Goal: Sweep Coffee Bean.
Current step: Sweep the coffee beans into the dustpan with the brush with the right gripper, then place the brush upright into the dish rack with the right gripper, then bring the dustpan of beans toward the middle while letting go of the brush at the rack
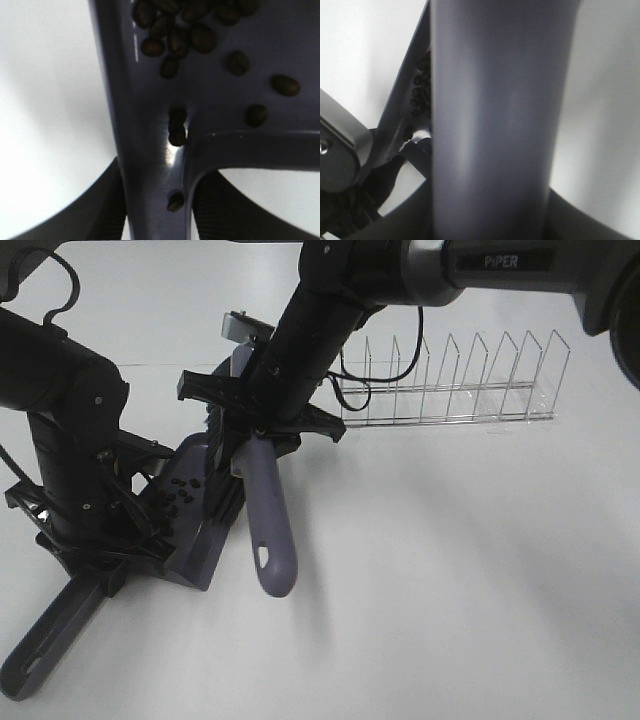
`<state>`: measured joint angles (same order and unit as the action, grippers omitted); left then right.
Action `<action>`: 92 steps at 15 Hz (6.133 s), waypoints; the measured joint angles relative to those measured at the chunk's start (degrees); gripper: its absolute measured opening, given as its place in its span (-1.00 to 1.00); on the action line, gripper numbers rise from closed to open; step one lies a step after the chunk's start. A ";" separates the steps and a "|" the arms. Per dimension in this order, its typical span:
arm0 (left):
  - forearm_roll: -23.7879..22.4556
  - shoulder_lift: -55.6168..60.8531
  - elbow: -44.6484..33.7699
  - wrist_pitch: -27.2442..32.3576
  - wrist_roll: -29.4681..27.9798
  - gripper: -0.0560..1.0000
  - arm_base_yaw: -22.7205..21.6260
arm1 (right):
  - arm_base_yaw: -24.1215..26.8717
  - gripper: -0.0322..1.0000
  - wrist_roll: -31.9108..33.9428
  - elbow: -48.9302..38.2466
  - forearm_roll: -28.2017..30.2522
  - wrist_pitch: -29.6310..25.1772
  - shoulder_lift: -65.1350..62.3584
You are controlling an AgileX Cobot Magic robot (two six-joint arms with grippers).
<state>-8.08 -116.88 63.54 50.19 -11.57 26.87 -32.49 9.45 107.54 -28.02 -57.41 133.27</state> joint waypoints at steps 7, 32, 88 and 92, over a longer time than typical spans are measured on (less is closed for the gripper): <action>0.34 0.00 0.00 0.00 0.06 -0.23 0.00 | 0.06 -0.39 3.04 0.00 26.01 -12.38 -2.58; 3.55 -0.06 0.11 1.66 0.17 -0.23 -0.06 | 13.81 -0.39 -2.23 -14.84 28.02 -10.60 -6.70; 8.08 -6.53 13.81 4.47 -0.63 -0.23 -0.97 | 19.82 0.33 -3.44 21.08 17.70 -12.66 -2.58; 8.54 -6.76 13.98 4.07 -0.11 0.22 -0.97 | 19.82 0.33 -4.13 18.79 17.70 -12.55 -7.05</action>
<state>0.46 -123.64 77.52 54.26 -11.69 25.90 -12.66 5.33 126.34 -10.31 -69.96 126.22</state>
